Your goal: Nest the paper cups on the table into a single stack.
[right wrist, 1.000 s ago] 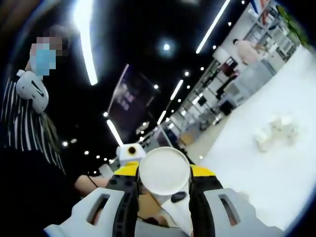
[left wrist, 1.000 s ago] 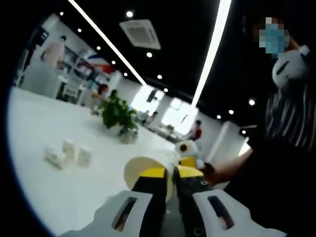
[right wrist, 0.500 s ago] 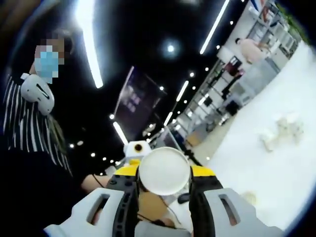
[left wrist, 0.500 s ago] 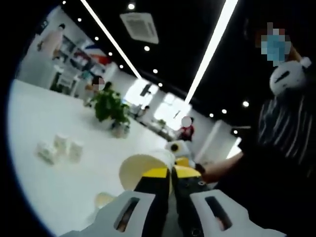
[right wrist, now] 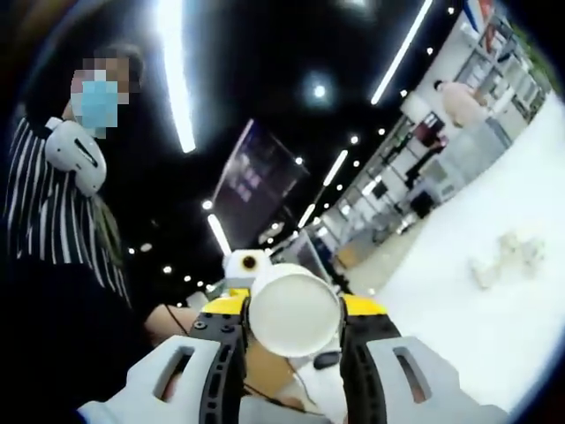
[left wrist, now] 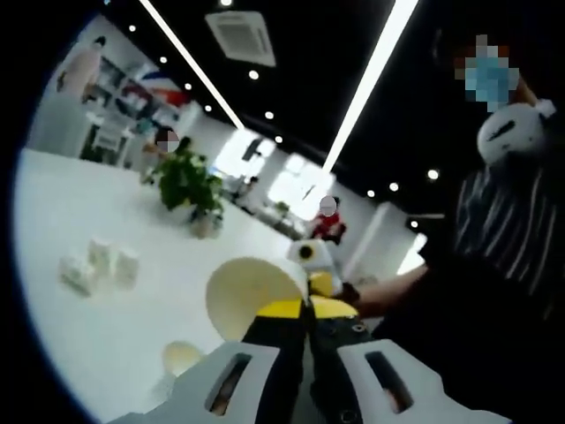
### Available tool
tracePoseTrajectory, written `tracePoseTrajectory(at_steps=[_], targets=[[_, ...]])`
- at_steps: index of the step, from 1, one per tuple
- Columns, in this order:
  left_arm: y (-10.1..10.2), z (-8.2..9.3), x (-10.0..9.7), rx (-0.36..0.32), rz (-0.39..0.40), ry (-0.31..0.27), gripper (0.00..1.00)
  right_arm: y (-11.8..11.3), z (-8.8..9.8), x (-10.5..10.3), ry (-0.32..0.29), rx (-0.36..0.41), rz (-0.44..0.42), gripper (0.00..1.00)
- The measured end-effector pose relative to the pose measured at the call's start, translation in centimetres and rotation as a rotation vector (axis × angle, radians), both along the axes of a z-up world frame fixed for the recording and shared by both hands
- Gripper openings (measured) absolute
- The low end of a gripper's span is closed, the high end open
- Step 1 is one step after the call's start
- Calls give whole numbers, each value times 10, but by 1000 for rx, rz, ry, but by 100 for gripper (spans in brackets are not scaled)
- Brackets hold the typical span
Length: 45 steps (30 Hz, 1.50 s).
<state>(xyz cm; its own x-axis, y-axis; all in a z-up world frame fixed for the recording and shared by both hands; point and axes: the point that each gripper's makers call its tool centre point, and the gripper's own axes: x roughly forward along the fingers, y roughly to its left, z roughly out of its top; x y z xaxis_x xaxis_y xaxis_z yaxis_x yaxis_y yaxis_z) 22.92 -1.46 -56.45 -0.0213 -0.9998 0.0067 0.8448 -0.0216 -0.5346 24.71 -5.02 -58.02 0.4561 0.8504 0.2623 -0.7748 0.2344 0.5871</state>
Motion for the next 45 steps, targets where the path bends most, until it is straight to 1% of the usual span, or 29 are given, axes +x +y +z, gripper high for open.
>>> tracePoseTrajectory(at_steps=[3,5,9,12,13,17,20,22,24,26,28,30,33,38,40,42,44,45], targets=[[-1,0,0,5,2,-11,0,0,-1,-1,-6,-11,-7,39],[-1,-1,0,9,2,-7,0,1,-1,-2,-7,-14,-7,41],[-1,-3,-1,15,2,1,0,1,-2,-3,-16,-36,-9,43],[0,-3,-1,20,6,-7,0,1,-2,-4,-19,-52,-10,43],[0,-3,-2,22,4,-2,0,1,-2,-4,-20,-56,-11,44],[1,-5,-3,31,1,-2,0,5,-4,-6,-30,-92,-4,45],[2,-6,-1,35,7,-6,0,6,-5,-7,-59,-126,-6,46],[4,-7,1,35,15,-1,0,4,-8,-6,-56,-132,-8,46],[5,-8,2,38,19,-8,0,2,-10,-4,-55,-143,-18,47],[6,-8,3,40,21,-2,0,0,-12,-2,-52,-158,-30,49],[7,-9,3,43,22,-3,0,-3,-14,-2,-51,-170,-39,51],[7,-9,3,41,23,-1,0,-7,-18,0,-33,-179,-50,53],[8,-13,4,54,29,-1,0,-16,-23,4,-21,-206,-89,58],[11,-15,3,65,29,6,0,-28,-21,9,-20,-203,-128,58],[12,-16,3,79,24,-11,0,-34,-22,11,-22,-213,-147,58],[13,-19,5,95,28,-8,0,-40,-22,14,-19,-219,-167,58],[15,-19,7,99,34,-13,0,-46,-22,18,-26,-248,-199,58],[15,-19,8,100,38,-13,0,-51,-25,21,-37,-280,-220,58]])
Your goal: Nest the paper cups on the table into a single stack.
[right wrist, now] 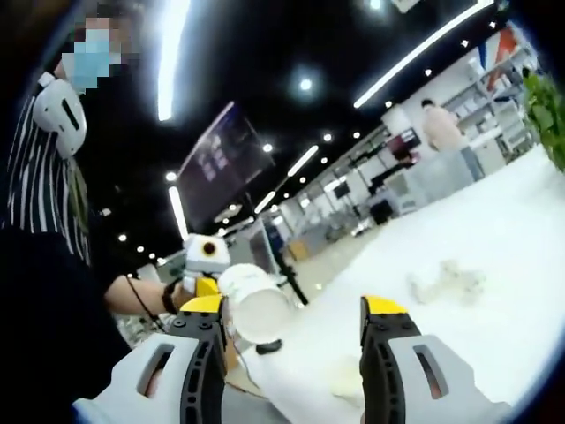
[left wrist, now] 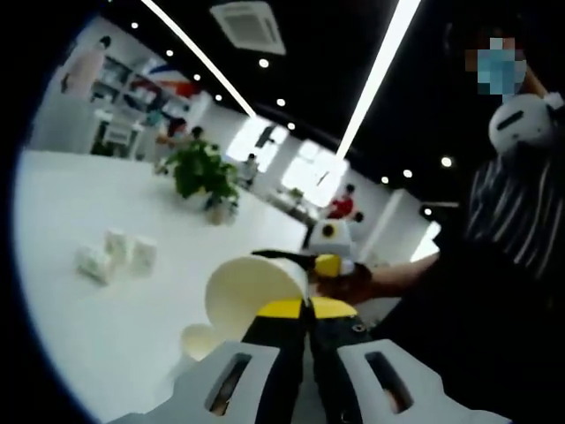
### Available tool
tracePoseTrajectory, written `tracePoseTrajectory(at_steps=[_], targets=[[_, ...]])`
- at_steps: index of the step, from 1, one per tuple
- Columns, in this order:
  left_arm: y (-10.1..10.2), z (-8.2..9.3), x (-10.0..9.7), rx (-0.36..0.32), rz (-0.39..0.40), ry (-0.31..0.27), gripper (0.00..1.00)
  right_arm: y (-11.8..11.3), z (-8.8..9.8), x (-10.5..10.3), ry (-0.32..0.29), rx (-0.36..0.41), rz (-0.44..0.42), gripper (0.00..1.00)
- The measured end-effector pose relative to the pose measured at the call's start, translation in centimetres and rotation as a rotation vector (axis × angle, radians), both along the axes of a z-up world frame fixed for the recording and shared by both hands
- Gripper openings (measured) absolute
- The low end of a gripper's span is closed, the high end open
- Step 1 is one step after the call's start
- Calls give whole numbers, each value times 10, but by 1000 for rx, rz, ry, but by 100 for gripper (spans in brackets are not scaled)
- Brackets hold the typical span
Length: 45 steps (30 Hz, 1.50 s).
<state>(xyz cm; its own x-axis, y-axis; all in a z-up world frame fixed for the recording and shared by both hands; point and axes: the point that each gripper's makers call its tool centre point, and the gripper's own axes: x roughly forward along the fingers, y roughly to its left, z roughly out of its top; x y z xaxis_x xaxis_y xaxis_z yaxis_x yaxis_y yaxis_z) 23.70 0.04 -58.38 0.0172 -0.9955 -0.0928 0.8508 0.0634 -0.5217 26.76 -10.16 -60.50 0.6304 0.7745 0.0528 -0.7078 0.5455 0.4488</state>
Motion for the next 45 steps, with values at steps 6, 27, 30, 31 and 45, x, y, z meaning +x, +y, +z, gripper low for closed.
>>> tracePoseTrajectory(at_steps=[6,27,30,31,45], targets=[[2,-2,4,7,10,-3,0,-17,-10,7,30,-62,-56,62],[5,-25,12,146,33,-67,0,-58,-36,23,56,-311,-163,73],[5,-28,13,170,25,-81,0,-60,-38,24,62,-322,-175,75],[5,-28,13,174,24,-83,0,-60,-38,24,63,-324,-175,76],[7,-35,15,218,15,-82,0,-66,-38,27,73,-340,-210,94]])
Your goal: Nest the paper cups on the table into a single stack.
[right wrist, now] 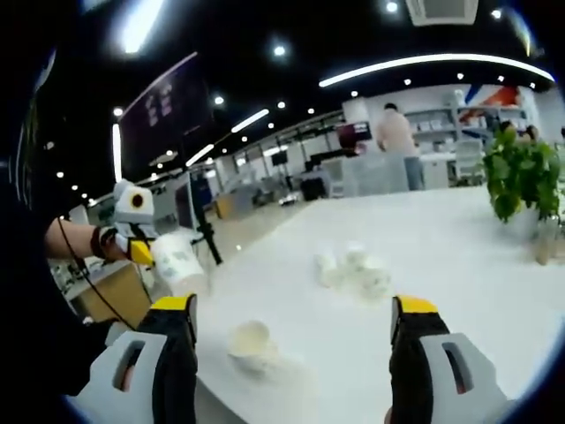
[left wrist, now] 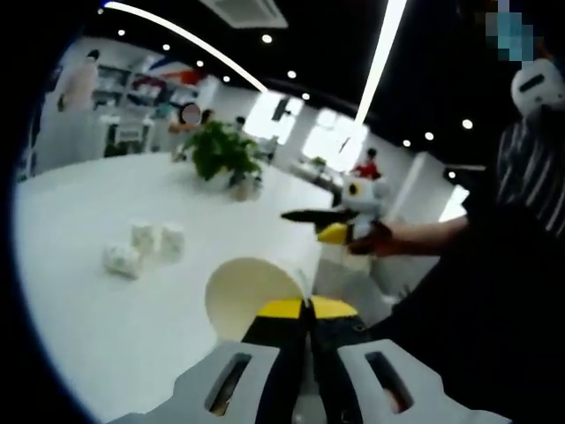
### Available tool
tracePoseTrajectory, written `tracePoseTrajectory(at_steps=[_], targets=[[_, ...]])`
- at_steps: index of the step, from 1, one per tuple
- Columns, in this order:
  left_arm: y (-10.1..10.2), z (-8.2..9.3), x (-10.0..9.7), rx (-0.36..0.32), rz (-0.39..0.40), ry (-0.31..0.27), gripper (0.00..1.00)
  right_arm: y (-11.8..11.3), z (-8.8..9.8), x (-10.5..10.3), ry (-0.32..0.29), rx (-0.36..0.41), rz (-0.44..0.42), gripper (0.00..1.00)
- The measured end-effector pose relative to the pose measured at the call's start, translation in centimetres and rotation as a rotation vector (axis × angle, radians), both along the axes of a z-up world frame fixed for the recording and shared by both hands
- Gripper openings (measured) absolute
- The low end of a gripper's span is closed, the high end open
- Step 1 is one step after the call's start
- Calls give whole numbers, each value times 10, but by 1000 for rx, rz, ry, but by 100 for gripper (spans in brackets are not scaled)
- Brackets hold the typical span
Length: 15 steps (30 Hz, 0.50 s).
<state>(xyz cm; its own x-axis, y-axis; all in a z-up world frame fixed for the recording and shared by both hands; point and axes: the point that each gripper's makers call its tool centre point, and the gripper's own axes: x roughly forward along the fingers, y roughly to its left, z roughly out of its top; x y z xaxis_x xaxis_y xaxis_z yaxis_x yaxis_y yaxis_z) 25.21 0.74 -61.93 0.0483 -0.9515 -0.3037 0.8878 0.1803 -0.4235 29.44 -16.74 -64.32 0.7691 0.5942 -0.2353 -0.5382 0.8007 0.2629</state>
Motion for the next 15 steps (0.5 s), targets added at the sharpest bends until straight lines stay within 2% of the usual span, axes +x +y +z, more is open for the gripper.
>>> tracePoseTrajectory(at_steps=[3,5,8,15], targets=[[5,-12,5,67,25,34,0,3,-3,1,17,3,5,98],[3,-9,9,54,29,25,0,5,-6,0,26,-24,16,100],[1,-10,10,58,31,32,0,8,-5,2,2,-63,29,100],[-6,-11,8,70,-18,25,0,10,-6,4,-9,-95,32,100]])
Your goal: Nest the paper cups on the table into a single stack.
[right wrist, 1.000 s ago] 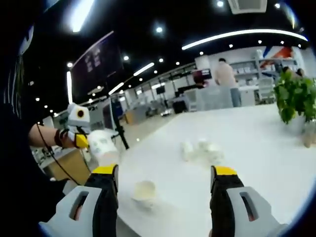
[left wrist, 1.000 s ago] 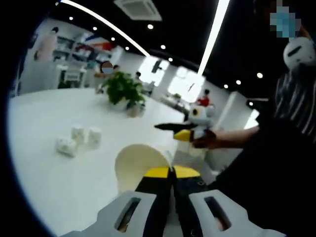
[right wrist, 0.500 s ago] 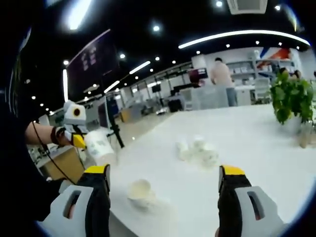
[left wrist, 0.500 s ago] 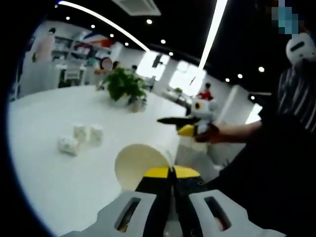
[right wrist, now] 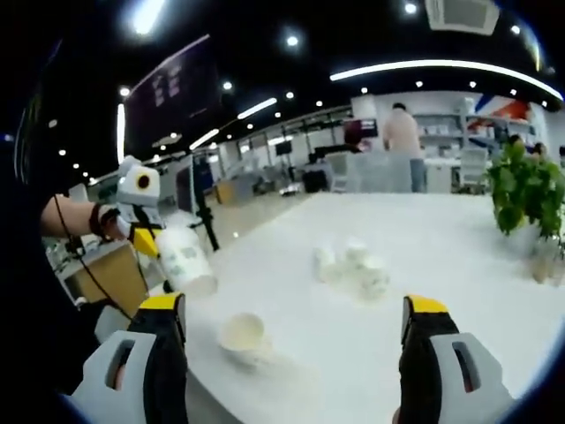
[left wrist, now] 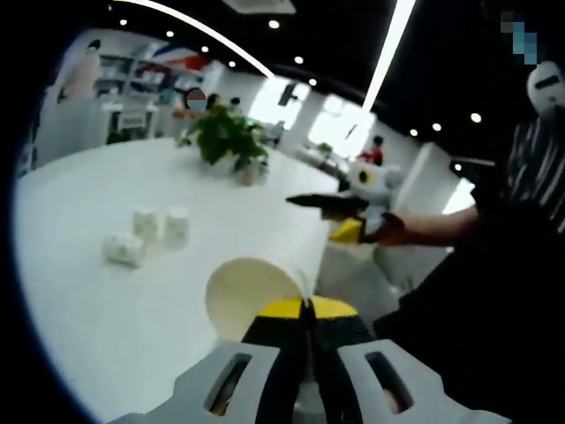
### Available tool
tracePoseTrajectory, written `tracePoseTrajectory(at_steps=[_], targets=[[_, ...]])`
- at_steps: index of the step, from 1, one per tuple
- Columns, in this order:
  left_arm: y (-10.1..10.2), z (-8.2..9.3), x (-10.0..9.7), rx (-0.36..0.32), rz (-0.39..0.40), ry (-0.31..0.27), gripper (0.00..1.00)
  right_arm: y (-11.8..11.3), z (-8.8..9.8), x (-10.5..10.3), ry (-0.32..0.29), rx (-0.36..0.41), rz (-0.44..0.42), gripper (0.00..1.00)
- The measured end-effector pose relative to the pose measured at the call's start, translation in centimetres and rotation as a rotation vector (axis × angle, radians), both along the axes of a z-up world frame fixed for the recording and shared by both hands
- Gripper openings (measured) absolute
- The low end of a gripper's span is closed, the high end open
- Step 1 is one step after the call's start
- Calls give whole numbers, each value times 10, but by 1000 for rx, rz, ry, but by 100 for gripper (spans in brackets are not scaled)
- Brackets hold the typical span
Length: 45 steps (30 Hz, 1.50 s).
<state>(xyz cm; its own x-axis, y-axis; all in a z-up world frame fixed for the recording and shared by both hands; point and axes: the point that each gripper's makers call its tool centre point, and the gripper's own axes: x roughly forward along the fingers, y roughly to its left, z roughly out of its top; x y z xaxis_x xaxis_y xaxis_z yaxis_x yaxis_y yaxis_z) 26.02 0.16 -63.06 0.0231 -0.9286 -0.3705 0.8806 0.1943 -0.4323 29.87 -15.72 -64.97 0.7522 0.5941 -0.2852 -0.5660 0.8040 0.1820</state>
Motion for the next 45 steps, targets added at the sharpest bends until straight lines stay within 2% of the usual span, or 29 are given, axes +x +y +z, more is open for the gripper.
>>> tracePoseTrajectory(at_steps=[7,12,18,23,32,35,37,40,41,45], targets=[[1,-2,2,35,-20,-9,0,-3,-2,2,-7,-25,-16,100],[2,1,6,53,-26,-36,0,-6,-5,4,-4,-26,-27,100],[2,2,9,115,-70,-94,0,-6,-7,6,-4,-20,-30,100],[0,0,6,160,-118,-109,0,-7,-8,7,-6,-16,-33,100],[-1,0,10,312,-220,-232,0,-10,-13,8,-11,-51,-15,100],[-4,3,12,361,-263,-301,0,-12,-15,9,-10,-42,-17,100],[-5,2,14,408,-298,-361,0,-12,-17,10,-5,-41,-16,100],[-7,-1,11,439,-357,-383,0,-13,-18,11,-4,-33,-19,100],[-6,-4,12,471,-380,-408,0,-13,-18,12,-5,-32,-19,100],[-10,-9,10,515,-484,-485,0,-13,-19,13,-4,-21,-22,100]])
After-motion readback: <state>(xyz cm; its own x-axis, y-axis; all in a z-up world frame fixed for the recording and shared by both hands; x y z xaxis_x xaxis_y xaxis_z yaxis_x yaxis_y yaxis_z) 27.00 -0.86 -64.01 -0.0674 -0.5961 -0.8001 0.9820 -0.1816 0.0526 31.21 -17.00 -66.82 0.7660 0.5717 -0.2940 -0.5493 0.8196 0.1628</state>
